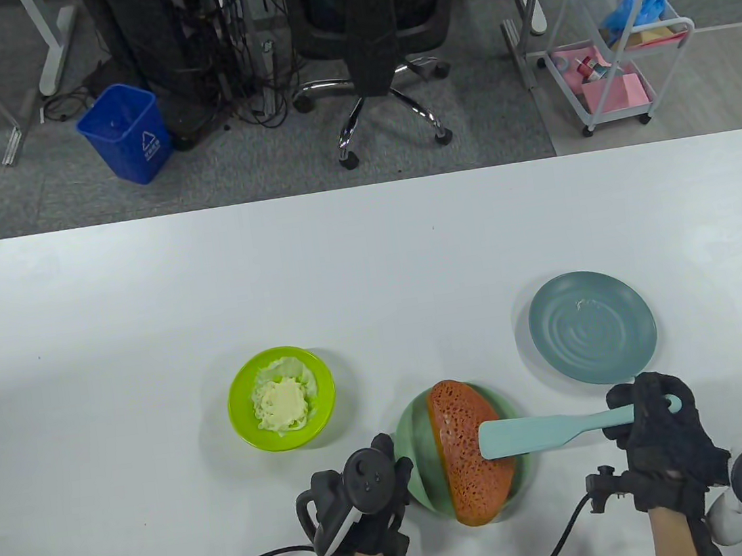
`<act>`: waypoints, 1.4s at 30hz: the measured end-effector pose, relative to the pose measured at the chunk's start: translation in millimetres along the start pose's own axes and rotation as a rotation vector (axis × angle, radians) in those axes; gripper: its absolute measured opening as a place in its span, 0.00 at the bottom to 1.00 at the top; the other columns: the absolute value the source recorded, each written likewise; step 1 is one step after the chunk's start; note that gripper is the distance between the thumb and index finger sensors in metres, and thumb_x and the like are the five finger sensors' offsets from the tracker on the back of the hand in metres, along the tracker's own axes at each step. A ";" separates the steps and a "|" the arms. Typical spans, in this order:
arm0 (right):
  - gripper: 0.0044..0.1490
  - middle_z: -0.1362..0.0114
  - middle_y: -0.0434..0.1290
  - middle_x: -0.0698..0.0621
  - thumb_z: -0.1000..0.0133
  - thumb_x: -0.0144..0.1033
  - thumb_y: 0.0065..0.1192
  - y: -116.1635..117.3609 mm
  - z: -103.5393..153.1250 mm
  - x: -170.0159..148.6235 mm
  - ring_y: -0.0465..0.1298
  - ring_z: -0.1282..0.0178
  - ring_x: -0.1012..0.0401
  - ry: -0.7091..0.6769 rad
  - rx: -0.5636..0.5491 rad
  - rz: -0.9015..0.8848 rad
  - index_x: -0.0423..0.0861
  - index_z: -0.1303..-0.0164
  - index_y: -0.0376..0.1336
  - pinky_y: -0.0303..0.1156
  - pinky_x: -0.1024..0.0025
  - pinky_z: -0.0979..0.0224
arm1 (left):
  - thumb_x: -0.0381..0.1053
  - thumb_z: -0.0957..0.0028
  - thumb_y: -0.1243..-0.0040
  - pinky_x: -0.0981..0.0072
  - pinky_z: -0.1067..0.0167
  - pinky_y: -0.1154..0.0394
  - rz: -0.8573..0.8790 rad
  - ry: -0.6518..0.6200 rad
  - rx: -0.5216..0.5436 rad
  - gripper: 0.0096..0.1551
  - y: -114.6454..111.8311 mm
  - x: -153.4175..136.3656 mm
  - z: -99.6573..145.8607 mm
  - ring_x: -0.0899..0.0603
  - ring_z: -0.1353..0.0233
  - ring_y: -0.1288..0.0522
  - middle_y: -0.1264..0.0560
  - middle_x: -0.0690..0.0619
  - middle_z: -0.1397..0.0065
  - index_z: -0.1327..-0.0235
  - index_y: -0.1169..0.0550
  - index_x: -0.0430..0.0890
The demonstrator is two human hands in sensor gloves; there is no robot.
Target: Dip dessert spatula into salad dressing and spread onto bread slice
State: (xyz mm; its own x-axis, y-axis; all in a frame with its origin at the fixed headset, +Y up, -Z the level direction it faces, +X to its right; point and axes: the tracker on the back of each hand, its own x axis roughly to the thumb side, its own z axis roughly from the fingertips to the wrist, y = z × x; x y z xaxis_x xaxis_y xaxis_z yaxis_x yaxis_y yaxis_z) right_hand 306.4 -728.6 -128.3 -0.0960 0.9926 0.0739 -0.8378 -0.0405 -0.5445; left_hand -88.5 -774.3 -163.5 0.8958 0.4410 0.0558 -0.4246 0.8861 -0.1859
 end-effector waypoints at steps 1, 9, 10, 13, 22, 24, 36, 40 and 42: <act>0.22 0.47 0.77 0.40 0.37 0.51 0.62 -2.8 -1.2 -0.9 0.82 0.66 0.44 0.008 -0.009 -0.003 0.46 0.42 0.65 0.77 0.59 0.63 | 0.57 0.38 0.34 0.64 0.68 0.15 0.000 0.000 0.000 0.33 0.0 0.0 0.0 0.49 0.65 0.12 0.14 0.51 0.51 0.29 0.22 0.37; 0.23 0.47 0.77 0.40 0.36 0.51 0.62 -8.0 -5.8 -6.8 0.82 0.66 0.44 0.031 -0.026 -0.012 0.46 0.42 0.65 0.76 0.59 0.63 | 0.57 0.38 0.34 0.64 0.68 0.15 0.001 -0.003 -0.002 0.33 0.3 -0.2 -0.1 0.49 0.65 0.12 0.14 0.51 0.51 0.29 0.22 0.36; 0.23 0.47 0.77 0.40 0.36 0.51 0.62 -7.7 -5.5 -6.4 0.82 0.66 0.44 0.028 -0.026 -0.013 0.46 0.42 0.65 0.76 0.59 0.63 | 0.56 0.38 0.34 0.64 0.68 0.15 0.001 -0.004 -0.002 0.33 0.2 -0.1 -0.1 0.49 0.65 0.12 0.14 0.51 0.51 0.29 0.22 0.36; 0.23 0.47 0.77 0.41 0.37 0.51 0.62 -9.1 -3.8 -1.4 0.82 0.66 0.44 0.014 -0.025 -0.025 0.46 0.43 0.65 0.76 0.59 0.63 | 0.57 0.38 0.34 0.64 0.68 0.15 -0.003 -0.007 0.002 0.33 0.3 0.1 0.1 0.49 0.65 0.12 0.14 0.51 0.51 0.30 0.21 0.36; 0.23 0.49 0.78 0.41 0.38 0.52 0.62 5.6 4.1 3.0 0.84 0.69 0.46 -0.039 0.034 -0.076 0.46 0.44 0.66 0.79 0.61 0.67 | 0.57 0.38 0.34 0.64 0.67 0.15 -0.011 -0.017 0.001 0.33 0.3 -0.1 0.1 0.50 0.65 0.12 0.14 0.51 0.51 0.29 0.22 0.36; 0.24 0.49 0.78 0.41 0.38 0.52 0.62 13.3 6.9 2.2 0.84 0.69 0.46 -0.023 0.080 -0.113 0.45 0.44 0.66 0.79 0.61 0.67 | 0.57 0.38 0.34 0.64 0.67 0.15 -0.010 -0.019 0.000 0.33 0.2 -0.1 0.1 0.49 0.65 0.12 0.14 0.51 0.51 0.29 0.22 0.36; 0.24 0.49 0.77 0.39 0.38 0.51 0.62 30.9 14.5 3.0 0.84 0.68 0.46 -0.046 0.151 0.002 0.45 0.44 0.66 0.79 0.61 0.66 | 0.56 0.38 0.35 0.64 0.67 0.15 -0.008 -0.021 -0.001 0.32 0.0 -0.3 0.3 0.50 0.65 0.12 0.14 0.51 0.51 0.29 0.22 0.36; 0.23 0.48 0.76 0.40 0.37 0.51 0.61 25.1 13.5 7.8 0.83 0.67 0.46 -0.064 0.130 0.036 0.45 0.43 0.65 0.78 0.60 0.65 | 0.56 0.38 0.34 0.64 0.67 0.15 -0.008 -0.022 -0.001 0.33 0.0 -0.3 0.3 0.50 0.65 0.12 0.14 0.51 0.51 0.29 0.22 0.36; 0.23 0.49 0.76 0.40 0.37 0.51 0.61 21.3 12.3 9.1 0.83 0.68 0.47 -0.073 0.107 0.050 0.45 0.43 0.65 0.77 0.61 0.65 | 0.56 0.38 0.34 0.64 0.67 0.15 -0.009 -0.022 0.001 0.33 0.0 -0.3 0.4 0.50 0.65 0.12 0.14 0.51 0.51 0.29 0.22 0.36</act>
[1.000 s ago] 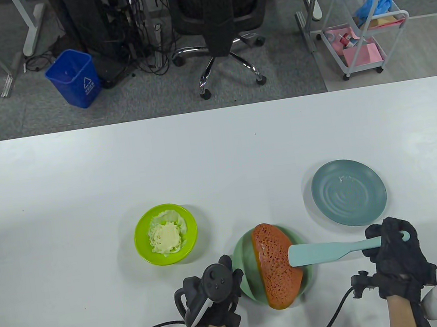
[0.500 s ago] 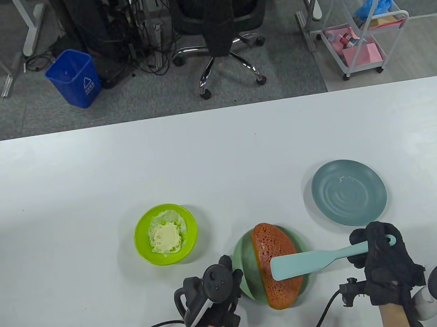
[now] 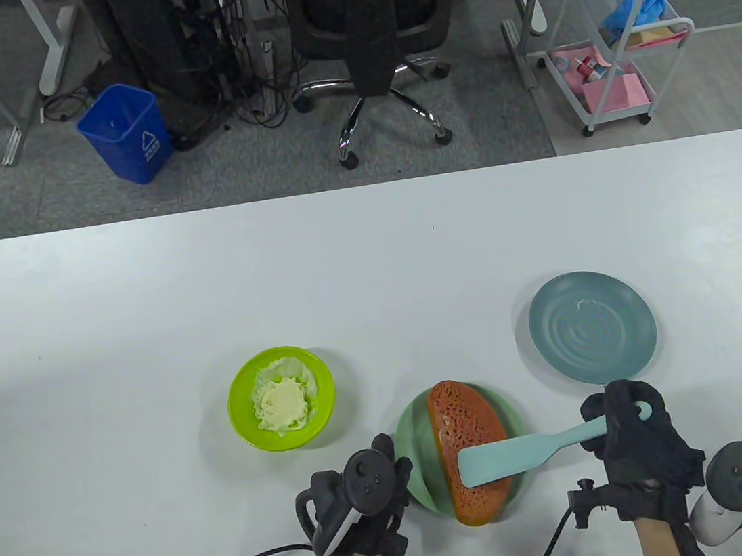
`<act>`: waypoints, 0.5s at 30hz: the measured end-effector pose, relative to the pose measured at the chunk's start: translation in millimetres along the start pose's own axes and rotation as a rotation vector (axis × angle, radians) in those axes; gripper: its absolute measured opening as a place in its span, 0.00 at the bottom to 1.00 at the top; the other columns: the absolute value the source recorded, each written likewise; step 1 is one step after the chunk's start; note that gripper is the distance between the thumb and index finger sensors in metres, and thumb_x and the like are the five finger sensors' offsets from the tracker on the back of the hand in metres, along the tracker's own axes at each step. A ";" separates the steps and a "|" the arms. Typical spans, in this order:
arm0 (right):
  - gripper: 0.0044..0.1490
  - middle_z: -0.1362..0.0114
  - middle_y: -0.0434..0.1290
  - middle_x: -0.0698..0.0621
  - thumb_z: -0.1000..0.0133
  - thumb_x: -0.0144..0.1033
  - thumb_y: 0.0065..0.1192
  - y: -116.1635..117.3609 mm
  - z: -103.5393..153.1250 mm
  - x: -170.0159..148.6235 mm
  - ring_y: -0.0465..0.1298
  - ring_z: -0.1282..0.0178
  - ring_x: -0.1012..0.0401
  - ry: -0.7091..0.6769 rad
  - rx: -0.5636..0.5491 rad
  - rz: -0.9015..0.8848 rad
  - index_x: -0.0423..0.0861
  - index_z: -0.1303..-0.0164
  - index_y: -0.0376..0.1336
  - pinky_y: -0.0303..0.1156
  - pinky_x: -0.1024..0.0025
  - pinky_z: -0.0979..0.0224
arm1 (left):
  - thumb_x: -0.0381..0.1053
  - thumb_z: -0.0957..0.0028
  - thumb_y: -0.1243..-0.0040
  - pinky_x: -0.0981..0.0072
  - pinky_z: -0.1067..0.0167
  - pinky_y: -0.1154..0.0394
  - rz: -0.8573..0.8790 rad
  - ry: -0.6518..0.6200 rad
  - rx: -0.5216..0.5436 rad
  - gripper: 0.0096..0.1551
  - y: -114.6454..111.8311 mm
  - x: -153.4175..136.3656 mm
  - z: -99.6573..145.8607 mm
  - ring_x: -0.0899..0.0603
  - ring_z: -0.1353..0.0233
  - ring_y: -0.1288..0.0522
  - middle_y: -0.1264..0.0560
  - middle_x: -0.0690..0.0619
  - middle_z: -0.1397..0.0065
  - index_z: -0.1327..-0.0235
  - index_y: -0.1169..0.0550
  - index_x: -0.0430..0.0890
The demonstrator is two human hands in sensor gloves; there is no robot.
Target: Dip dessert spatula into salad dressing and spread onto bread slice
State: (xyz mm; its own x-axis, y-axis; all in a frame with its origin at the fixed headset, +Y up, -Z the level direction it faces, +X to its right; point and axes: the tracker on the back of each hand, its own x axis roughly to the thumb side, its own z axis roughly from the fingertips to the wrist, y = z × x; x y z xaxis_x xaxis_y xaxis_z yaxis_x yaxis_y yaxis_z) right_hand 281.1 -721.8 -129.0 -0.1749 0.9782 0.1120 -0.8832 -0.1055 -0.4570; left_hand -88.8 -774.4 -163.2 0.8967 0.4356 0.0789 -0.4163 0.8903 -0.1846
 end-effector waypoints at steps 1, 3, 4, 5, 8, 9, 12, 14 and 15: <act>0.23 0.49 0.76 0.40 0.37 0.51 0.61 -3.1 -0.9 -0.2 0.83 0.68 0.47 0.002 -0.011 0.003 0.45 0.43 0.65 0.77 0.61 0.65 | 0.56 0.38 0.34 0.64 0.67 0.15 -0.001 0.000 0.000 0.32 0.0 0.0 0.0 0.50 0.65 0.12 0.14 0.51 0.51 0.29 0.22 0.36; 0.23 0.49 0.76 0.41 0.37 0.51 0.60 -8.2 -2.7 -0.7 0.82 0.68 0.47 0.009 -0.027 -0.003 0.45 0.43 0.65 0.77 0.60 0.65 | 0.56 0.38 0.34 0.64 0.67 0.15 -0.001 0.000 0.001 0.32 0.0 0.0 0.1 0.50 0.65 0.12 0.14 0.51 0.51 0.29 0.22 0.36; 0.23 0.48 0.76 0.41 0.37 0.52 0.60 -11.4 -3.8 -1.5 0.82 0.68 0.47 0.014 -0.036 0.001 0.45 0.43 0.65 0.77 0.61 0.65 | 0.56 0.38 0.34 0.64 0.67 0.15 0.000 0.001 0.000 0.32 0.1 -0.1 0.1 0.50 0.65 0.12 0.14 0.51 0.51 0.29 0.22 0.36; 0.23 0.49 0.76 0.41 0.37 0.52 0.60 -13.5 -4.7 -2.0 0.82 0.68 0.47 0.017 -0.043 -0.004 0.45 0.43 0.64 0.77 0.61 0.65 | 0.56 0.38 0.34 0.64 0.67 0.15 0.001 0.001 0.000 0.32 0.1 -0.1 0.1 0.50 0.65 0.12 0.14 0.51 0.51 0.29 0.22 0.36; 0.23 0.48 0.76 0.42 0.36 0.52 0.59 -22.3 -7.8 -4.4 0.82 0.68 0.47 0.033 -0.071 -0.011 0.46 0.43 0.64 0.76 0.61 0.65 | 0.56 0.38 0.34 0.64 0.67 0.15 -0.001 0.001 0.001 0.32 0.0 0.1 0.1 0.50 0.65 0.12 0.14 0.51 0.51 0.29 0.22 0.36; 0.23 0.48 0.76 0.42 0.36 0.52 0.59 -25.0 -8.6 -5.1 0.82 0.68 0.47 0.035 -0.082 -0.016 0.46 0.43 0.64 0.76 0.61 0.65 | 0.56 0.38 0.34 0.64 0.67 0.15 -0.001 0.001 0.001 0.32 0.0 0.1 0.1 0.50 0.65 0.12 0.14 0.51 0.51 0.29 0.22 0.36; 0.23 0.48 0.76 0.42 0.36 0.52 0.59 -29.3 -10.4 -6.9 0.82 0.68 0.47 0.035 -0.099 -0.009 0.46 0.43 0.64 0.76 0.61 0.64 | 0.56 0.38 0.34 0.64 0.68 0.15 -0.001 0.001 0.002 0.32 0.0 0.0 0.1 0.50 0.65 0.12 0.14 0.51 0.51 0.29 0.22 0.36; 0.23 0.48 0.75 0.42 0.36 0.52 0.59 -30.6 -11.2 -8.6 0.81 0.67 0.47 0.044 -0.103 -0.016 0.46 0.42 0.64 0.76 0.61 0.64 | 0.56 0.38 0.34 0.65 0.68 0.15 -0.001 0.001 0.002 0.33 0.0 0.0 0.1 0.50 0.65 0.12 0.14 0.51 0.51 0.29 0.22 0.36; 0.23 0.48 0.75 0.42 0.36 0.52 0.59 -30.7 -11.4 -9.5 0.81 0.67 0.47 0.047 -0.101 -0.020 0.46 0.42 0.64 0.76 0.61 0.64 | 0.56 0.38 0.34 0.65 0.68 0.15 -0.001 0.001 0.002 0.33 0.0 0.0 0.1 0.50 0.65 0.12 0.14 0.51 0.51 0.29 0.22 0.36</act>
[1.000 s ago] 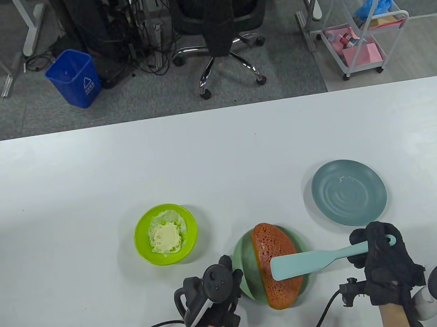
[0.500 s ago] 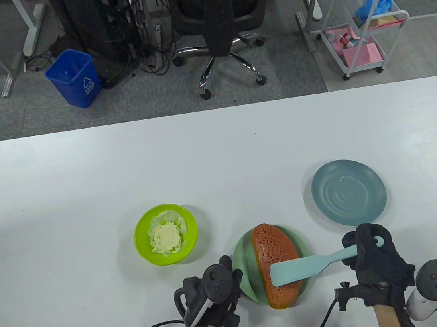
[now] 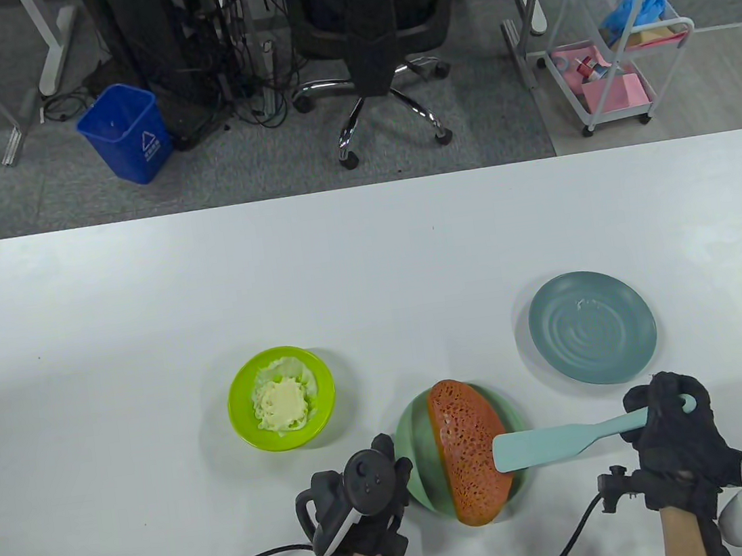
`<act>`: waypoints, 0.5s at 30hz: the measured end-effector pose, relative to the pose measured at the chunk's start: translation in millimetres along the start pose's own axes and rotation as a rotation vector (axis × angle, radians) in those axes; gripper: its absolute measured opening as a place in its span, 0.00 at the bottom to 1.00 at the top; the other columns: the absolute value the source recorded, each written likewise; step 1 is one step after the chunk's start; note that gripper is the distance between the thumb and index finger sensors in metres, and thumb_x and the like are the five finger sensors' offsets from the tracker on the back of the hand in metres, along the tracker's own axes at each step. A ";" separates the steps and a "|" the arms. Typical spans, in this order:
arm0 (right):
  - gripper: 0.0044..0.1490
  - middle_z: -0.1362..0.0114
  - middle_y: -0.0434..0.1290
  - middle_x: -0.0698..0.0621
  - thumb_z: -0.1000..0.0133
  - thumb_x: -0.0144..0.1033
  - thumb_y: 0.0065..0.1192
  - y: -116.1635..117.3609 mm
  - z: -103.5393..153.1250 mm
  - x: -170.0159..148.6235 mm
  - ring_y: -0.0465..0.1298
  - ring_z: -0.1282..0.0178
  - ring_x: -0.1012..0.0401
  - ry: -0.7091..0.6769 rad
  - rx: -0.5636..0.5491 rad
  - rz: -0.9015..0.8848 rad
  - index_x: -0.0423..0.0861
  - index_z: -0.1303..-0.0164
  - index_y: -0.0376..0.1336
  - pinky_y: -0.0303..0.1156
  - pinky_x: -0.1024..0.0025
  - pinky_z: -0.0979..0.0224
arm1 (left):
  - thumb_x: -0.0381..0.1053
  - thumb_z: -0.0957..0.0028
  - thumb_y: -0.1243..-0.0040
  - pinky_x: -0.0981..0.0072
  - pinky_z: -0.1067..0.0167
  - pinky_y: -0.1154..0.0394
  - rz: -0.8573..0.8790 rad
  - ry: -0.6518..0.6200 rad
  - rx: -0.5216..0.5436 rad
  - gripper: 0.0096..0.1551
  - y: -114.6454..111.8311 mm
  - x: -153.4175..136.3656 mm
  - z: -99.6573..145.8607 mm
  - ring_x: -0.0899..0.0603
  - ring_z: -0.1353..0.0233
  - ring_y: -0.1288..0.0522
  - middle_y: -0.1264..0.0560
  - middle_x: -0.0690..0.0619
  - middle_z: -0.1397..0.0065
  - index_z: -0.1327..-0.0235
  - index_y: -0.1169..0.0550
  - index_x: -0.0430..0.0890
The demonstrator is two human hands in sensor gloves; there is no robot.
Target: Dip dessert spatula into salad dressing and spread onto bread slice
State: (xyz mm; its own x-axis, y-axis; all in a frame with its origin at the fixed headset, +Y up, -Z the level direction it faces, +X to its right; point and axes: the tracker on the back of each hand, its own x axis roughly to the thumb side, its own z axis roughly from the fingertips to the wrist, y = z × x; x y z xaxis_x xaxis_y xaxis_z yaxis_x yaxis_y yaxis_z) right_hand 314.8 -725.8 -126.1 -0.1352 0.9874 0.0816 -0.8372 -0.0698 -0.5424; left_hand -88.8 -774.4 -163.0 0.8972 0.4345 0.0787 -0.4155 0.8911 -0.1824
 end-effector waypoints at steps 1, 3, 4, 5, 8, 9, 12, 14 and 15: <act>0.23 0.48 0.75 0.42 0.36 0.53 0.58 0.3 -0.1 -0.9 0.81 0.67 0.47 0.000 0.001 -0.003 0.46 0.42 0.64 0.76 0.61 0.64 | 0.56 0.38 0.34 0.65 0.68 0.15 0.000 0.000 0.000 0.32 0.0 0.0 -0.1 0.50 0.65 0.12 0.14 0.51 0.51 0.29 0.22 0.36; 0.24 0.48 0.75 0.42 0.36 0.53 0.58 1.6 0.2 -2.0 0.82 0.68 0.47 -0.007 0.003 -0.007 0.46 0.42 0.64 0.76 0.61 0.65 | 0.56 0.38 0.34 0.65 0.68 0.15 0.000 0.000 0.000 0.32 0.0 0.0 -0.1 0.50 0.65 0.12 0.14 0.51 0.51 0.30 0.22 0.36; 0.24 0.48 0.75 0.41 0.36 0.54 0.58 2.1 0.5 -2.0 0.82 0.68 0.47 -0.008 0.002 -0.006 0.46 0.43 0.64 0.76 0.61 0.65 | 0.56 0.38 0.34 0.65 0.68 0.15 -0.001 -0.001 0.000 0.32 0.0 0.0 -0.1 0.50 0.65 0.12 0.14 0.51 0.51 0.30 0.22 0.36; 0.24 0.49 0.76 0.42 0.37 0.54 0.58 2.7 0.8 -1.9 0.82 0.68 0.47 -0.013 0.001 -0.005 0.46 0.43 0.64 0.76 0.61 0.65 | 0.56 0.38 0.34 0.64 0.68 0.15 -0.001 -0.001 0.000 0.32 0.1 -0.1 -0.1 0.50 0.65 0.12 0.14 0.51 0.51 0.29 0.22 0.36; 0.25 0.49 0.76 0.41 0.37 0.55 0.58 3.3 1.7 -1.6 0.82 0.69 0.47 -0.024 -0.006 -0.027 0.46 0.43 0.64 0.77 0.60 0.66 | 0.56 0.38 0.34 0.64 0.68 0.15 -0.001 -0.001 0.001 0.32 0.1 -0.1 -0.1 0.50 0.65 0.12 0.14 0.51 0.51 0.30 0.22 0.36; 0.25 0.49 0.76 0.41 0.37 0.55 0.58 3.6 1.7 -2.1 0.82 0.69 0.47 -0.025 -0.006 -0.033 0.46 0.44 0.64 0.77 0.60 0.66 | 0.56 0.38 0.34 0.64 0.68 0.15 -0.001 -0.001 0.001 0.33 0.1 -0.1 -0.1 0.50 0.65 0.12 0.14 0.51 0.51 0.29 0.22 0.36; 0.26 0.50 0.76 0.41 0.38 0.55 0.59 5.8 1.8 -7.0 0.83 0.69 0.47 -0.012 -0.019 -0.079 0.45 0.44 0.65 0.77 0.60 0.67 | 0.56 0.38 0.34 0.64 0.68 0.15 -0.004 -0.004 0.002 0.33 0.0 0.1 0.0 0.49 0.65 0.12 0.14 0.51 0.51 0.29 0.22 0.36; 0.26 0.50 0.77 0.40 0.38 0.56 0.60 7.6 2.3 -8.6 0.83 0.70 0.47 -0.008 -0.023 -0.118 0.45 0.45 0.65 0.78 0.60 0.67 | 0.56 0.38 0.34 0.64 0.68 0.15 -0.003 -0.004 0.001 0.33 0.0 -0.1 -0.2 0.49 0.65 0.12 0.14 0.51 0.51 0.29 0.22 0.36; 0.27 0.50 0.77 0.40 0.38 0.55 0.61 8.9 2.3 -8.9 0.83 0.70 0.47 -0.009 -0.021 -0.134 0.44 0.45 0.65 0.78 0.60 0.67 | 0.56 0.38 0.34 0.64 0.68 0.15 -0.002 -0.004 0.000 0.33 0.0 -0.1 -0.2 0.49 0.65 0.12 0.14 0.51 0.51 0.29 0.22 0.36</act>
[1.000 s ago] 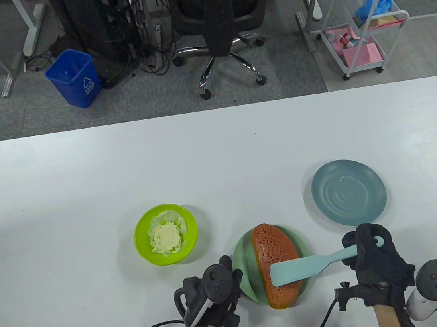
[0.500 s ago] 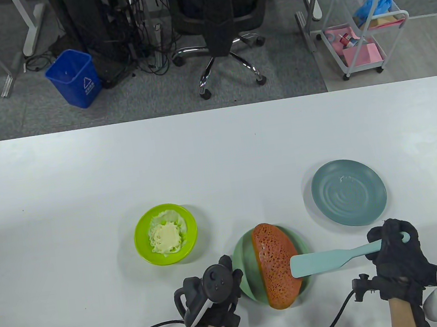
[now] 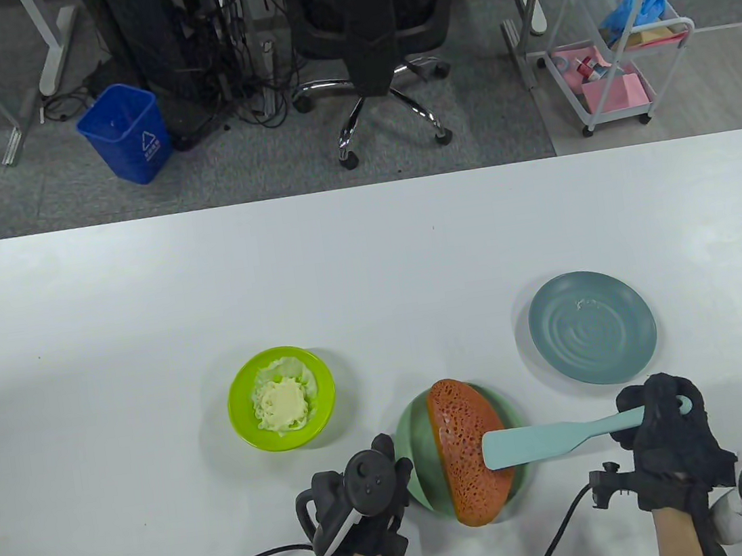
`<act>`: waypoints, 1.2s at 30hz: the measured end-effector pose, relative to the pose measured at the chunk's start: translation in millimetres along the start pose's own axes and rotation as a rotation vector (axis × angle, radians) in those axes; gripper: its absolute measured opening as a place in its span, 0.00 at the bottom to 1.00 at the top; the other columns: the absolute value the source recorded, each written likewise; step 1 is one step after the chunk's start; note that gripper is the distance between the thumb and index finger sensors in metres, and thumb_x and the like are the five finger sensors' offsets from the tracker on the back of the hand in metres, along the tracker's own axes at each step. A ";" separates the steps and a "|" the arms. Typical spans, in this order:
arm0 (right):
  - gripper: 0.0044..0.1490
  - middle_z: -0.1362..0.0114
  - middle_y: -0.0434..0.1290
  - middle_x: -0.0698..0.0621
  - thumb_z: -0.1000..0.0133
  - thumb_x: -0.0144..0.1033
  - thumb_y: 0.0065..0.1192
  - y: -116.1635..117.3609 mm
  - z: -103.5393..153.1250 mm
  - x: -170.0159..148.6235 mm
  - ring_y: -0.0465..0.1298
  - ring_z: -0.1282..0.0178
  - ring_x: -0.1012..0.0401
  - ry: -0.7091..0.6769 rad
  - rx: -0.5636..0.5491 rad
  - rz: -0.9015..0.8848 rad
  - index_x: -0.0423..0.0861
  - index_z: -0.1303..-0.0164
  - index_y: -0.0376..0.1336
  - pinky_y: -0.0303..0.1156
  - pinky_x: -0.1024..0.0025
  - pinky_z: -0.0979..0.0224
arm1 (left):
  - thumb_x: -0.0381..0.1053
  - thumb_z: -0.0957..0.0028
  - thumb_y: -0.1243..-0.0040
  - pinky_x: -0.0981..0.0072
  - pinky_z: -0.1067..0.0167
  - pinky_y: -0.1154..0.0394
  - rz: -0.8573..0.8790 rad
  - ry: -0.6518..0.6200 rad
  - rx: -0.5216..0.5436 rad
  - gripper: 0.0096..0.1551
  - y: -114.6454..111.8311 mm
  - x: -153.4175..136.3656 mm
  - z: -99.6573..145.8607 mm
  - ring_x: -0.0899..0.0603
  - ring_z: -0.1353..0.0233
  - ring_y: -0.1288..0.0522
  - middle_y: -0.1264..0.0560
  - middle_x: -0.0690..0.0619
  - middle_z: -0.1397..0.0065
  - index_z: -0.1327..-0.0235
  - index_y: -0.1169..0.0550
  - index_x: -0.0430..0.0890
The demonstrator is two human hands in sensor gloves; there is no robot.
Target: Dip dessert spatula into salad dressing and spread onto bread slice
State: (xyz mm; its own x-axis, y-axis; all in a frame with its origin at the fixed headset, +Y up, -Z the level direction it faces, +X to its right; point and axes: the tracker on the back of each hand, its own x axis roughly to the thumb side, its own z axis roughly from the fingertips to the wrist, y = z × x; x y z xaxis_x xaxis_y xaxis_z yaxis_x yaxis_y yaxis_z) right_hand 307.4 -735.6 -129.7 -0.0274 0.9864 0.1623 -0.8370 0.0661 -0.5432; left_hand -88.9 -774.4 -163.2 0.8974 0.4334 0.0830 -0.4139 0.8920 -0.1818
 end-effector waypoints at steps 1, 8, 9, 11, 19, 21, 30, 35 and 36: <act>0.26 0.51 0.77 0.40 0.39 0.55 0.63 2.0 -0.3 -0.6 0.84 0.70 0.47 -0.010 0.016 -0.013 0.44 0.45 0.66 0.78 0.60 0.67 | 0.56 0.38 0.34 0.64 0.68 0.15 0.000 0.000 0.000 0.33 0.0 0.0 0.0 0.49 0.65 0.12 0.14 0.51 0.51 0.29 0.22 0.36; 0.28 0.48 0.77 0.41 0.42 0.54 0.70 20.9 3.4 -13.0 0.85 0.66 0.47 0.064 0.116 -0.085 0.46 0.44 0.65 0.80 0.60 0.64 | 0.56 0.38 0.34 0.64 0.68 0.15 -0.001 -0.005 -0.001 0.33 0.0 0.1 -0.2 0.49 0.65 0.12 0.14 0.51 0.51 0.29 0.22 0.36; 0.28 0.48 0.77 0.41 0.42 0.53 0.70 22.7 4.0 -13.7 0.85 0.65 0.47 0.068 0.118 -0.088 0.46 0.44 0.65 0.81 0.60 0.63 | 0.56 0.38 0.34 0.64 0.68 0.15 -0.001 -0.005 -0.002 0.33 0.0 0.0 -0.2 0.49 0.65 0.12 0.14 0.51 0.51 0.29 0.22 0.35; 0.28 0.46 0.76 0.40 0.42 0.53 0.70 27.9 5.9 -16.4 0.85 0.63 0.46 0.071 0.131 -0.081 0.46 0.42 0.64 0.81 0.60 0.62 | 0.56 0.38 0.34 0.64 0.68 0.15 -0.001 -0.005 -0.002 0.33 0.0 0.0 -0.2 0.49 0.65 0.12 0.14 0.51 0.51 0.29 0.22 0.36; 0.27 0.43 0.75 0.39 0.41 0.49 0.68 39.4 9.3 -23.5 0.85 0.58 0.44 0.062 0.163 -0.037 0.46 0.41 0.63 0.81 0.57 0.57 | 0.56 0.38 0.34 0.64 0.68 0.15 -0.001 -0.006 -0.002 0.33 0.0 0.2 -0.1 0.49 0.65 0.12 0.14 0.51 0.51 0.29 0.22 0.36; 0.25 0.43 0.75 0.39 0.41 0.48 0.69 40.4 9.4 -21.8 0.85 0.58 0.44 0.043 0.163 -0.034 0.46 0.41 0.64 0.81 0.56 0.57 | 0.56 0.38 0.34 0.64 0.68 0.15 -0.001 -0.006 -0.002 0.33 0.0 0.2 -0.1 0.50 0.65 0.12 0.14 0.51 0.51 0.29 0.22 0.35; 0.25 0.40 0.74 0.39 0.39 0.47 0.67 22.1 3.2 -18.3 0.83 0.56 0.43 0.053 0.092 -0.031 0.47 0.39 0.62 0.78 0.54 0.55 | 0.56 0.38 0.34 0.64 0.67 0.15 -0.002 -0.006 -0.002 0.33 0.1 0.2 0.0 0.49 0.65 0.12 0.14 0.51 0.51 0.29 0.22 0.36; 0.25 0.40 0.73 0.40 0.38 0.48 0.66 7.2 -2.8 -15.5 0.81 0.58 0.42 0.067 0.042 -0.027 0.48 0.38 0.61 0.77 0.56 0.57 | 0.56 0.38 0.34 0.64 0.67 0.15 -0.004 -0.007 0.001 0.33 0.2 0.3 0.6 0.49 0.64 0.12 0.14 0.51 0.51 0.29 0.22 0.36; 0.25 0.40 0.73 0.40 0.38 0.48 0.66 4.0 -3.6 -14.4 0.81 0.58 0.42 0.069 0.032 -0.033 0.48 0.38 0.61 0.76 0.56 0.57 | 0.56 0.38 0.34 0.63 0.67 0.15 -0.004 -0.008 0.002 0.33 0.1 0.3 0.7 0.49 0.64 0.12 0.14 0.50 0.51 0.29 0.22 0.36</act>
State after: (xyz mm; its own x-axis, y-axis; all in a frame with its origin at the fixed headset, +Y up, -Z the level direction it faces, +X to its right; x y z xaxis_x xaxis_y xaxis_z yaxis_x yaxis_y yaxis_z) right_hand 306.4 -749.0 -137.2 0.0370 0.9919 0.1216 -0.8537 0.0946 -0.5121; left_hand -88.7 -774.1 -162.5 0.8979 0.4307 0.0911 -0.4107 0.8940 -0.1794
